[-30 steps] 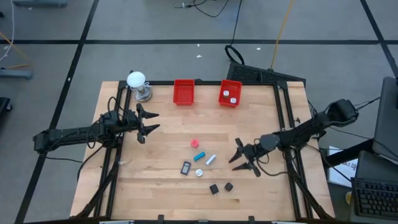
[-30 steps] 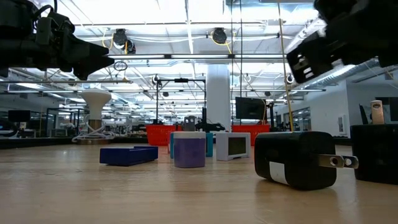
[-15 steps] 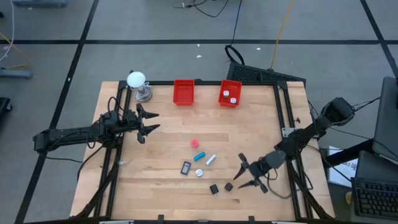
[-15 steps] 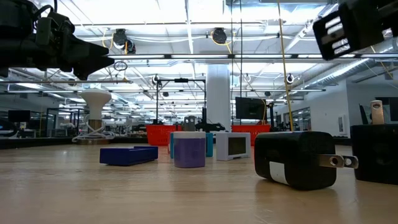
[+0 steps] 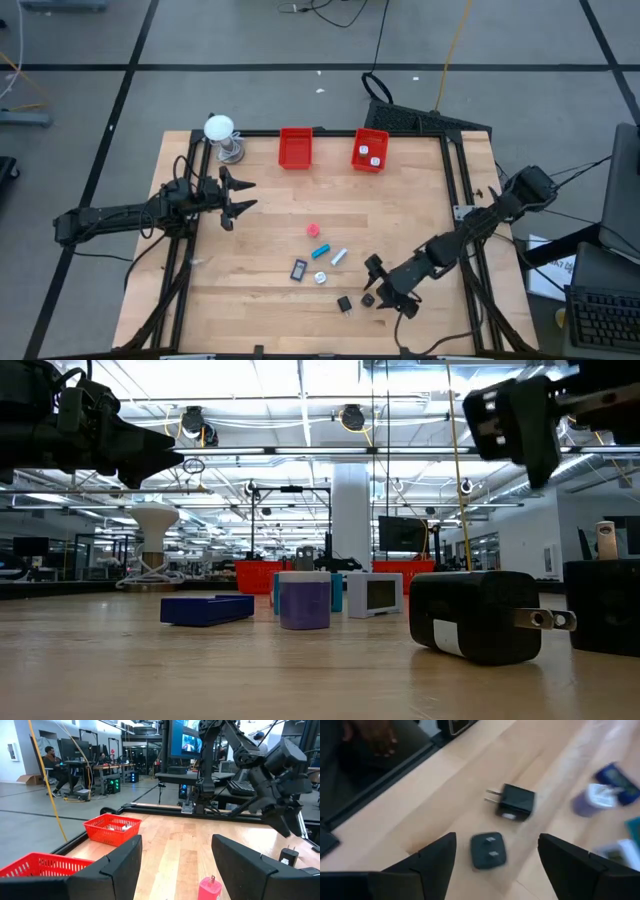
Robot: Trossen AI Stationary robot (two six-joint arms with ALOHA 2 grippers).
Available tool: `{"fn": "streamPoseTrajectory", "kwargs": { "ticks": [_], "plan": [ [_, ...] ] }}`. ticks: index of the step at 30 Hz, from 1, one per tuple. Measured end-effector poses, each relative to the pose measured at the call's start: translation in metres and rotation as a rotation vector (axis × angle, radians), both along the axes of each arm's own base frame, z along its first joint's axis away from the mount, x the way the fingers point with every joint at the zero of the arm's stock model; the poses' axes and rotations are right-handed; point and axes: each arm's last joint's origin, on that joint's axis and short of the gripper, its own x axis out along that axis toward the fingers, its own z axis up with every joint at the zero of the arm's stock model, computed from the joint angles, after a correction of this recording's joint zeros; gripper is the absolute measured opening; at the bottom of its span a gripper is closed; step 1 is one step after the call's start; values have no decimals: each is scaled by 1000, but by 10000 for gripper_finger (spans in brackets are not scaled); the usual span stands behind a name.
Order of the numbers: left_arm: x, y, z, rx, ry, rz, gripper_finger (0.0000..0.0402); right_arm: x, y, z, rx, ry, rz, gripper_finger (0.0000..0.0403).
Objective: Pick & Place Office items
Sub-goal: Put the right black charger adapter into the right red basket
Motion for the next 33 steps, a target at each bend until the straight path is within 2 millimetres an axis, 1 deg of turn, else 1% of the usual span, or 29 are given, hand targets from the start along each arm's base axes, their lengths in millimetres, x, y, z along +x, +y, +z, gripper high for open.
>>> {"fn": "streamPoseTrajectory", "kwargs": {
  "ticks": [4,7,13,25,33],
  "plan": [
    [0,0,0,0,0,-1,244,5,0,-14,57,91,31,262],
    [0,0,0,0,0,0,244,10,-2,-23,64,130,36,259],
    [0,0,0,0,0,-1,244,19,-7,-33,68,124,19,258],
    [0,0,0,0,0,0,244,23,-13,-34,47,104,18,257],
    [0,0,0,0,0,0,244,23,-13,-34,28,87,42,243]
  ]
}}
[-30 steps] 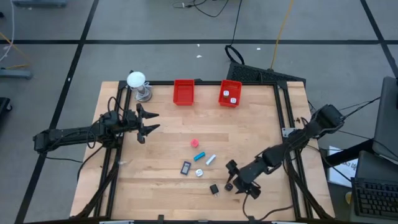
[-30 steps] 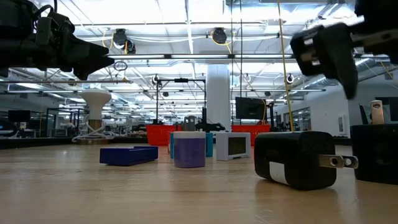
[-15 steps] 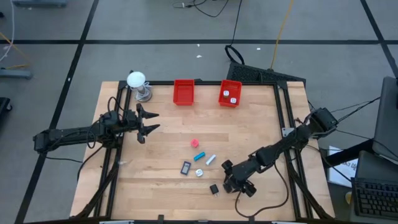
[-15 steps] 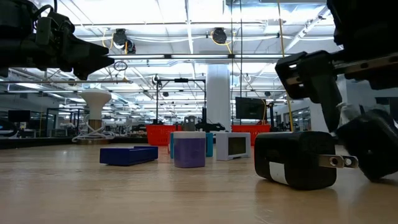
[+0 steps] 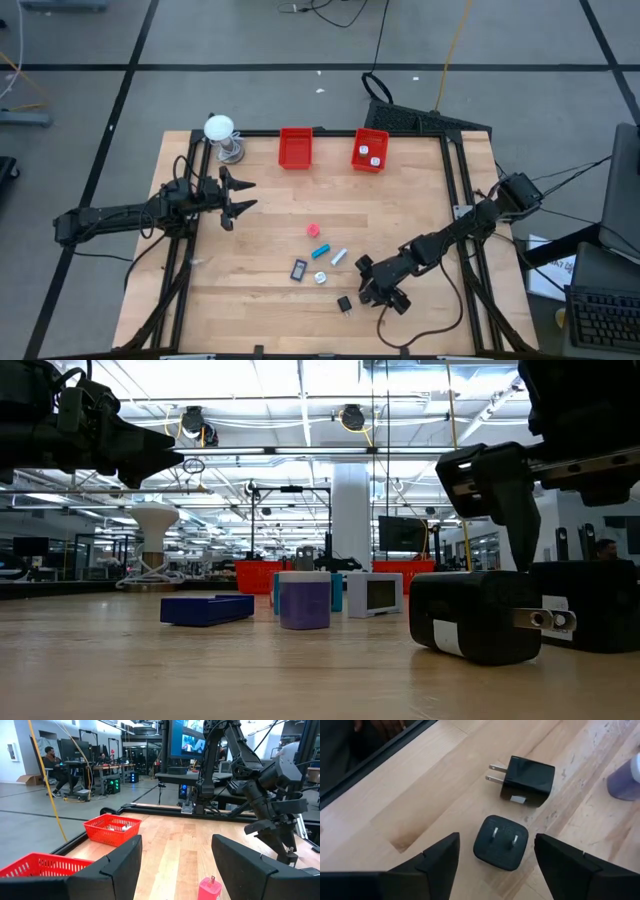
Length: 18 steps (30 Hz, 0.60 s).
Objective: Pick & Place Office items
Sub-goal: Put the right black charger adapter into the right red basket
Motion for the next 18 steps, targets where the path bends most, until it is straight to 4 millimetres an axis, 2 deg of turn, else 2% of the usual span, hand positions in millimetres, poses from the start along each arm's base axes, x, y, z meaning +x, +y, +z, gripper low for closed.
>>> {"fn": "streamPoseTrajectory", "kwargs": {
  "ticks": [4,10,18],
  "plan": [
    [0,0,0,0,0,0,244,0,0,-2,-8,5,-2,236],
    [0,0,0,0,0,0,244,2,0,-10,-16,48,-128,223],
    [0,0,0,0,0,0,244,2,-1,-10,-3,59,-177,210]
  ]
}}
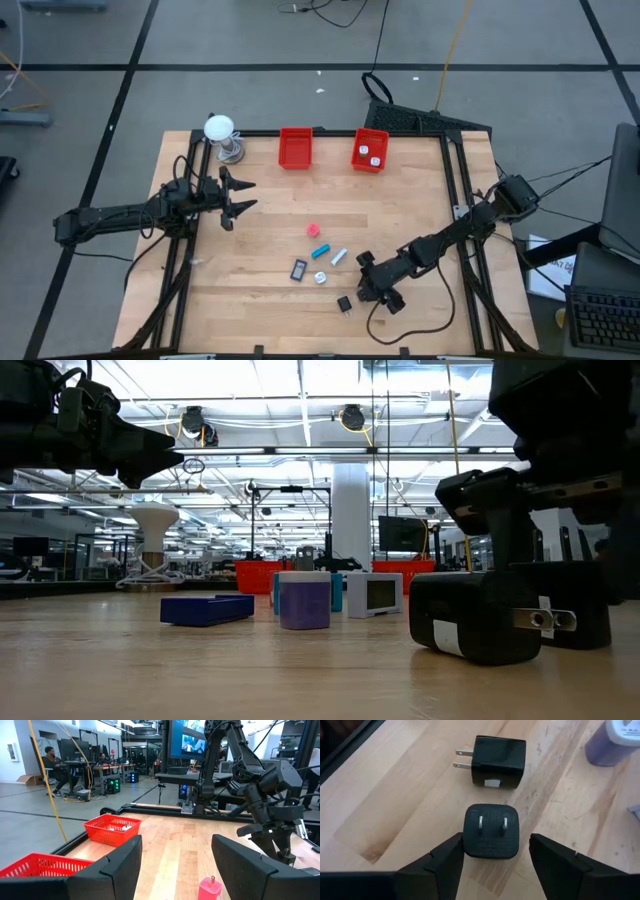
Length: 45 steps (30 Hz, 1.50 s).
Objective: Pick & Place Office items
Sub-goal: Put the right black charger adapter into the right red basket
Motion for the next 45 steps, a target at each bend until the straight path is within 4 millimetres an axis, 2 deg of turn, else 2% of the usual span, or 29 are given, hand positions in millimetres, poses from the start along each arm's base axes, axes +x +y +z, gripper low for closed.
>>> {"fn": "streamPoseTrajectory", "kwargs": {
  "ticks": [14,29,36,45],
  "plan": [
    [0,0,0,0,0,0,244,3,2,4,79,-2,-71,207],
    [0,0,0,0,0,0,244,1,1,2,69,18,-71,149],
    [0,0,0,0,0,0,244,1,1,2,70,18,-70,156],
    [0,0,0,0,0,0,244,2,-1,2,69,18,-77,145]
  ]
}}
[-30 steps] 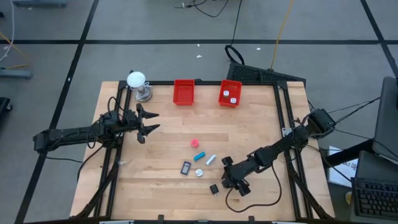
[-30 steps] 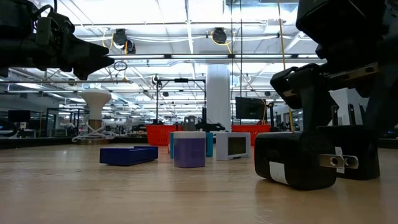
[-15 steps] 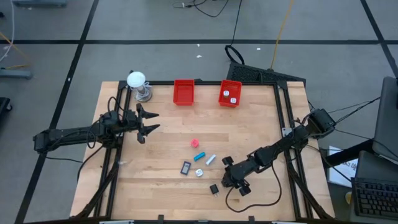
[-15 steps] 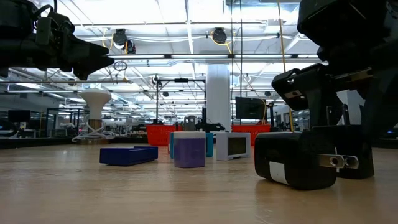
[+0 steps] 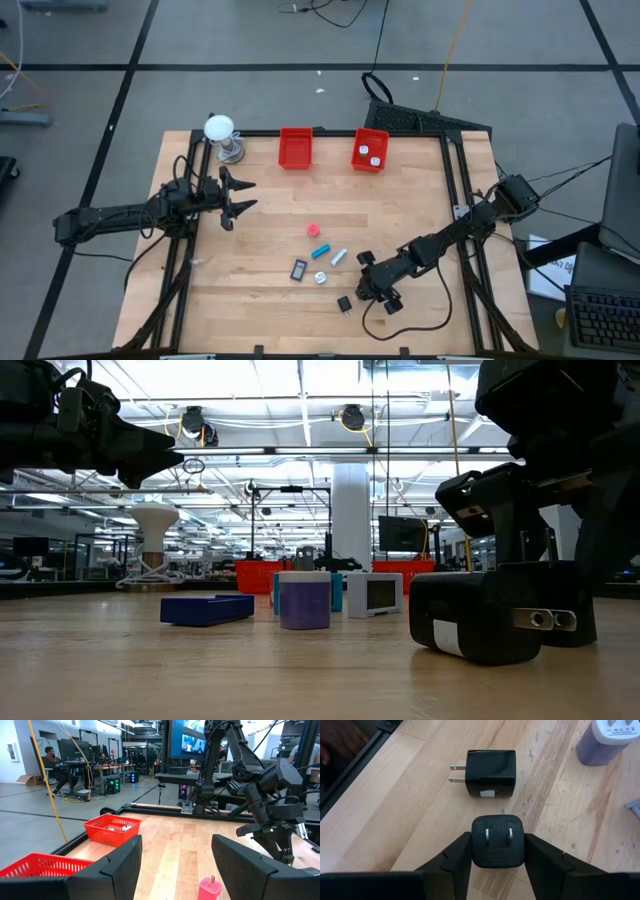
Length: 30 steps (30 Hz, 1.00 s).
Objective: Pick & Place Office items
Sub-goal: Put the right black charger adapter into the right red basket
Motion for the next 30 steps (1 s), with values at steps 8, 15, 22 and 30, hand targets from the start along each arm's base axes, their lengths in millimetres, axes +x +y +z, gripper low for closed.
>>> {"fn": "streamPoseTrajectory", "kwargs": {
  "ticks": [8,15,22,30],
  "plan": [
    [0,0,0,0,0,0,244,-2,-1,1,-7,9,3,143],
    [0,0,0,0,0,0,244,-6,-5,18,3,-17,-3,147],
    [0,0,0,0,0,-1,244,-13,-23,39,11,-6,-60,143],
    [0,0,0,0,0,-1,244,-18,-45,55,30,11,-155,143]
  ]
}}
